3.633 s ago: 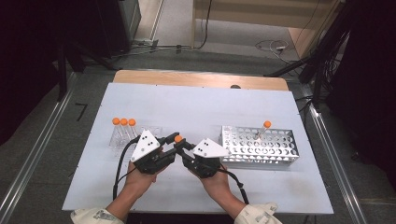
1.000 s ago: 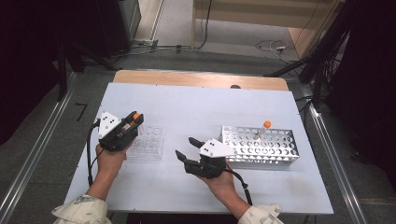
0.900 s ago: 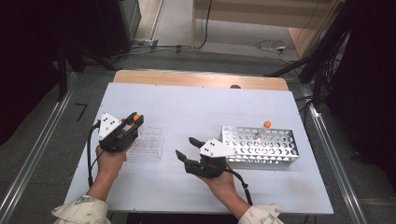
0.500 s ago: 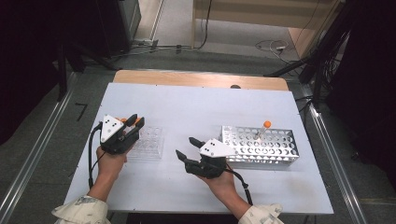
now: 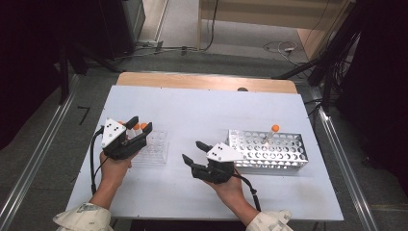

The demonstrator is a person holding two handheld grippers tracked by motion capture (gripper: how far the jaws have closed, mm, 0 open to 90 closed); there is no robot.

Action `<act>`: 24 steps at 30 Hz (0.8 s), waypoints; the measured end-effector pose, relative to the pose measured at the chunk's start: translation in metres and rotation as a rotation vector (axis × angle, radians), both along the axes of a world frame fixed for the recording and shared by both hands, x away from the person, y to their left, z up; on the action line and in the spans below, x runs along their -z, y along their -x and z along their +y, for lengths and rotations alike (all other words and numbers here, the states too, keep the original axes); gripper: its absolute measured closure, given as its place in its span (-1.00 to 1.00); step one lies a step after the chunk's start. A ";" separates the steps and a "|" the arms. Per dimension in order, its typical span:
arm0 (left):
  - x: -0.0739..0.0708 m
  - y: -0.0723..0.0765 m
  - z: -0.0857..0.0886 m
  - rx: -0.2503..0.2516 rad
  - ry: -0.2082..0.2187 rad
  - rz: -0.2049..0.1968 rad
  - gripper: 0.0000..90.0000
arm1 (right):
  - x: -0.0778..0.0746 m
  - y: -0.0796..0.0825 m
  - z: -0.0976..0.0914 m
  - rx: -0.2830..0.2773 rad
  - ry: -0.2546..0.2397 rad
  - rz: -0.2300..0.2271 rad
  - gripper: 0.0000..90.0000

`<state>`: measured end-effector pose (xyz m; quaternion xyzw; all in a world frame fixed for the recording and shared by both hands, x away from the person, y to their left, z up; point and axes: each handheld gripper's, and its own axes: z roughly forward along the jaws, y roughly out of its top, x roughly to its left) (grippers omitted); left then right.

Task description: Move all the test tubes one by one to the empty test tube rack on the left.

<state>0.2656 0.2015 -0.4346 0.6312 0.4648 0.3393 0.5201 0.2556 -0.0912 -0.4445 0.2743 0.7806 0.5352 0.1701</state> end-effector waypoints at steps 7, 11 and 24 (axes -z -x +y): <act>-0.006 0.006 -0.006 -0.013 0.014 -0.008 -0.56 | -0.003 -0.005 -0.015 0.037 -0.002 -0.012 -0.20; -0.008 0.008 -0.007 -0.003 0.035 -0.006 -0.58 | -0.006 -0.009 -0.029 0.069 -0.008 -0.010 -0.21; -0.004 0.012 -0.021 0.038 0.017 0.006 -0.63 | -0.017 -0.021 -0.086 0.229 -0.020 -0.042 -0.32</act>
